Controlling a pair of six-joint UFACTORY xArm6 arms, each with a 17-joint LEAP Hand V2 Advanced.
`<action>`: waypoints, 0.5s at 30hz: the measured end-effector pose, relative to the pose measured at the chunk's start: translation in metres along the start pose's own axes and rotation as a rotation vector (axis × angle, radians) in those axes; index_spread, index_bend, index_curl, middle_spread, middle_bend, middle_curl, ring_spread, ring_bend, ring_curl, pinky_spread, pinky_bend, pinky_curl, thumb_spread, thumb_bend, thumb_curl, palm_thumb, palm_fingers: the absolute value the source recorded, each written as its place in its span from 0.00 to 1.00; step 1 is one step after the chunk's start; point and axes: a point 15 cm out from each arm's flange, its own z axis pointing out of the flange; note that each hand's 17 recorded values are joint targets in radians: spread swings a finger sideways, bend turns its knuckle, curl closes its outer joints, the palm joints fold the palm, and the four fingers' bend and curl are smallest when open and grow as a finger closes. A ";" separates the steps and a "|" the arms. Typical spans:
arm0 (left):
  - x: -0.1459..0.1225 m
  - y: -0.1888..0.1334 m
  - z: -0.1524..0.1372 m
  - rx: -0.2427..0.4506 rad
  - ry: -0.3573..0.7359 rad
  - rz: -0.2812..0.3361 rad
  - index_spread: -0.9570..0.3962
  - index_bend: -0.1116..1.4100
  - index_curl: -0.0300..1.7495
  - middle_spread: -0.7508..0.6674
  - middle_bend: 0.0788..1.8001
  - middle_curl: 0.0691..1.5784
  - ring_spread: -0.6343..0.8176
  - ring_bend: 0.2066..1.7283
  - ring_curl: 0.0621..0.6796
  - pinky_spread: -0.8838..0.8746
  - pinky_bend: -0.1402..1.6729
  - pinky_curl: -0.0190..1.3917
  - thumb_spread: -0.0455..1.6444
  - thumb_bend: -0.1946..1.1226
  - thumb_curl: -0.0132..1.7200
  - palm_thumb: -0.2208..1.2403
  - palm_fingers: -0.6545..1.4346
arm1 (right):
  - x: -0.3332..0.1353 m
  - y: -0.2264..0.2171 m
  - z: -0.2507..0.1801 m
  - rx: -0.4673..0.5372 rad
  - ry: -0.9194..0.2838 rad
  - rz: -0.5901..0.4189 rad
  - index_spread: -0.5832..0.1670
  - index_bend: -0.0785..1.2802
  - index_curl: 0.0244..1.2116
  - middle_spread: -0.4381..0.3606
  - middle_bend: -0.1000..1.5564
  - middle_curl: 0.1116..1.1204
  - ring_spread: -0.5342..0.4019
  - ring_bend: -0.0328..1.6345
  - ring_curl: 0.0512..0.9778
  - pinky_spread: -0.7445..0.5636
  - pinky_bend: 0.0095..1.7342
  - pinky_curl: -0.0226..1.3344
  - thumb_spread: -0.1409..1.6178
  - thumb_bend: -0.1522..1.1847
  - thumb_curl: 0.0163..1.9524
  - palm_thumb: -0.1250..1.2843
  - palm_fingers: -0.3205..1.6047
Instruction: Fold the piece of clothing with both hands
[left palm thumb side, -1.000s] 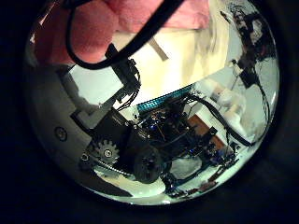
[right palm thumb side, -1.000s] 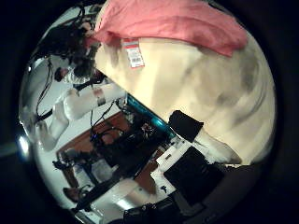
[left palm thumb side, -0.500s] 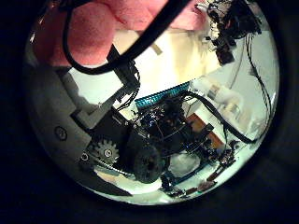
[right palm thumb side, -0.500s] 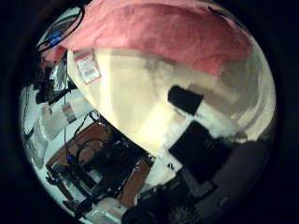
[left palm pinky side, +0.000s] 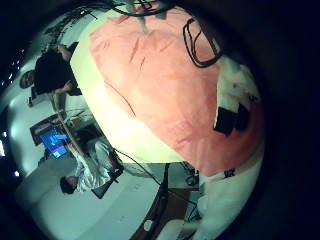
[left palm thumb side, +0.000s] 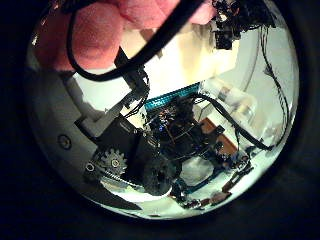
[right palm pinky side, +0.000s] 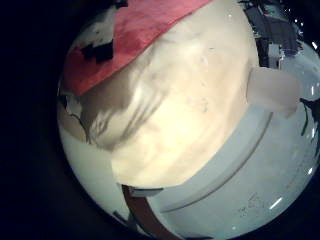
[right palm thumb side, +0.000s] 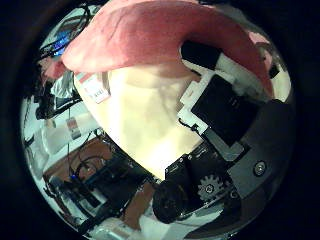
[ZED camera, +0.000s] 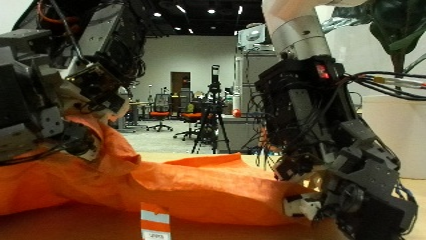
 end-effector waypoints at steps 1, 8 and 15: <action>0.003 0.001 0.000 -0.002 0.011 0.007 0.17 0.30 0.74 0.08 0.41 0.74 0.14 0.74 0.77 0.15 0.74 0.46 0.59 0.13 0.31 0.66 0.81 | 0.001 0.008 -0.006 -0.007 -0.003 0.003 0.38 0.80 0.54 0.35 0.75 0.63 0.29 0.75 0.63 0.31 0.68 0.51 0.64 0.16 0.23 0.85 0.82; 0.011 0.019 -0.002 -0.024 0.042 0.035 0.17 0.29 0.75 0.07 0.40 0.74 0.13 0.73 0.77 0.15 0.73 0.46 0.59 0.13 0.31 0.66 0.82 | 0.005 0.053 -0.033 -0.033 -0.027 0.035 0.43 0.89 0.60 0.37 0.83 0.67 0.30 0.80 0.71 0.35 0.73 0.59 0.65 0.16 0.27 0.89 0.76; 0.019 0.049 -0.020 -0.060 0.076 0.079 0.16 0.27 0.76 0.07 0.41 0.74 0.13 0.72 0.76 0.15 0.72 0.46 0.59 0.13 0.30 0.64 0.84 | 0.003 0.099 -0.067 -0.057 -0.043 0.070 0.46 0.92 0.62 0.39 0.86 0.67 0.31 0.81 0.75 0.39 0.74 0.65 0.65 0.14 0.31 0.90 0.73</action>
